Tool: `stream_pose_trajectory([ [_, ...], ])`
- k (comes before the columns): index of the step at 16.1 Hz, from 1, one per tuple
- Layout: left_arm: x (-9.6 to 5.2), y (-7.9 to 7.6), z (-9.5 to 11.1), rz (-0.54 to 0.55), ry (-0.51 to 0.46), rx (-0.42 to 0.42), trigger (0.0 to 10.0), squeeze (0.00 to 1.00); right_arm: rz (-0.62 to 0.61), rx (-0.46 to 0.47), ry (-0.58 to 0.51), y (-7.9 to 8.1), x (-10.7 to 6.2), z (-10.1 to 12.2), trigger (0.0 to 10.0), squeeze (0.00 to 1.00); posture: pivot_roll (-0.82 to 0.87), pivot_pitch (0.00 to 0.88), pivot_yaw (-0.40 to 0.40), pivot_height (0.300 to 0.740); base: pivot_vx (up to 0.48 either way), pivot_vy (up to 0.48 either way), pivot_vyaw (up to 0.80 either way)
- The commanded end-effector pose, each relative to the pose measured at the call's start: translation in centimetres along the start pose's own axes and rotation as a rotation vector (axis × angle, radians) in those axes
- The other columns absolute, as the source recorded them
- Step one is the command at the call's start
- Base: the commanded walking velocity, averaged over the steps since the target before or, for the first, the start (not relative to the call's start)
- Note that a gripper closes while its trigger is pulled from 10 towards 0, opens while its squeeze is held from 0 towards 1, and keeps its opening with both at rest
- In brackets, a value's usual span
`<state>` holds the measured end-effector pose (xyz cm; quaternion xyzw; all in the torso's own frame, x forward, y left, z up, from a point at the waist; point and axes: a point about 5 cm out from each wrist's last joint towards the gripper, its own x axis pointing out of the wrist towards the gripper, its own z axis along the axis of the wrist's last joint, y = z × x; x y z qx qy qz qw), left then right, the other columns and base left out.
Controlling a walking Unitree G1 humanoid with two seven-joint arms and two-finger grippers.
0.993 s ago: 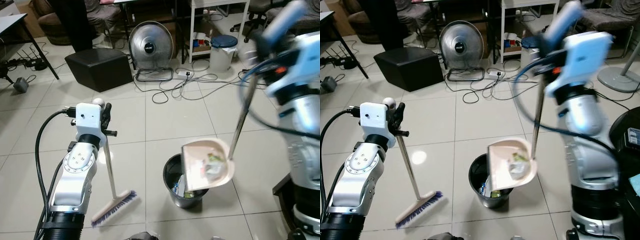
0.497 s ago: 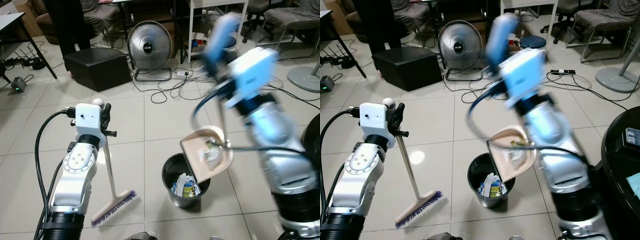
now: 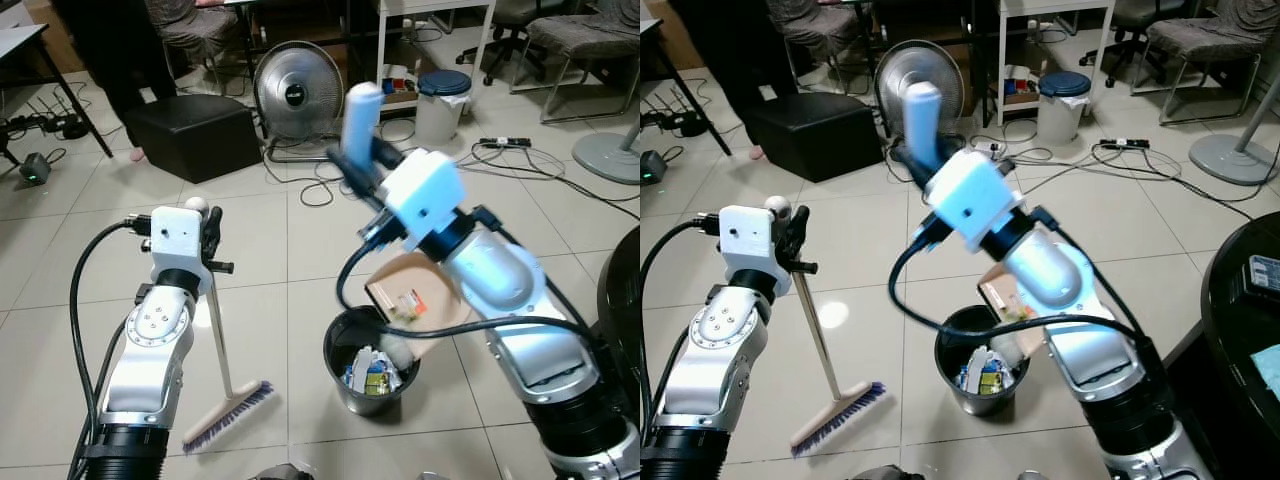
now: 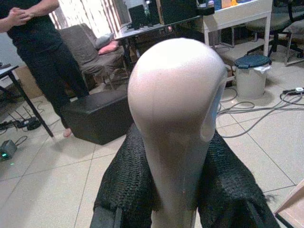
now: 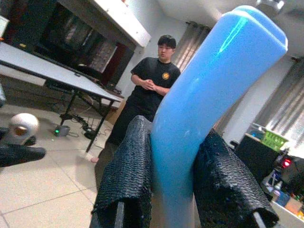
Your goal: Sweep floor
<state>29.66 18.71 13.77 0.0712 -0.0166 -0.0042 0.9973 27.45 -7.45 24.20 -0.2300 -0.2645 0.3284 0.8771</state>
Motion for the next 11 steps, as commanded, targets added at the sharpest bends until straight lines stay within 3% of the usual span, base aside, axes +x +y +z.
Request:
stream_pose_trajectory([
  [1,0.1,0.5,0.7,0.015,-0.028,0.025,10.0,0.00,0.018,-0.025,-0.039,0.3,0.0,0.7,10.0,0.00,-0.04,0.044,0.113,0.740,0.000,0.000,0.00],
  [4,0.1,0.5,0.7,0.015,-0.028,0.025,10.0,0.00,0.016,-0.044,-0.048,0.3,0.3,0.9,10.0,0.00,-0.04,0.043,0.114,0.740,0.000,0.000,0.00],
  [7,0.1,0.4,0.8,0.011,-0.019,0.013,10.0,0.00,-0.070,-0.022,-0.036,-1.3,0.3,1.3,10.0,0.00,-0.04,0.041,0.115,0.740,0.000,0.000,0.00],
  [8,0.2,0.4,0.8,0.008,-0.012,0.013,10.0,0.00,-0.147,0.055,-0.031,-2.3,0.4,1.4,10.0,0.00,-0.04,0.040,0.115,0.740,0.000,0.000,0.00],
  [9,0.5,0.3,1.2,-0.002,-0.012,0.025,10.0,0.00,-0.304,0.137,-0.094,-5.1,0.9,3.3,10.0,0.00,-0.04,0.038,0.121,0.740,0.000,0.000,0.00],
  [11,0.8,0.2,2.0,-0.006,-0.040,0.037,10.0,0.00,-0.368,0.162,-0.172,-6.1,1.6,5.2,10.0,0.00,-0.04,0.036,0.125,0.740,0.000,0.000,0.80],
])
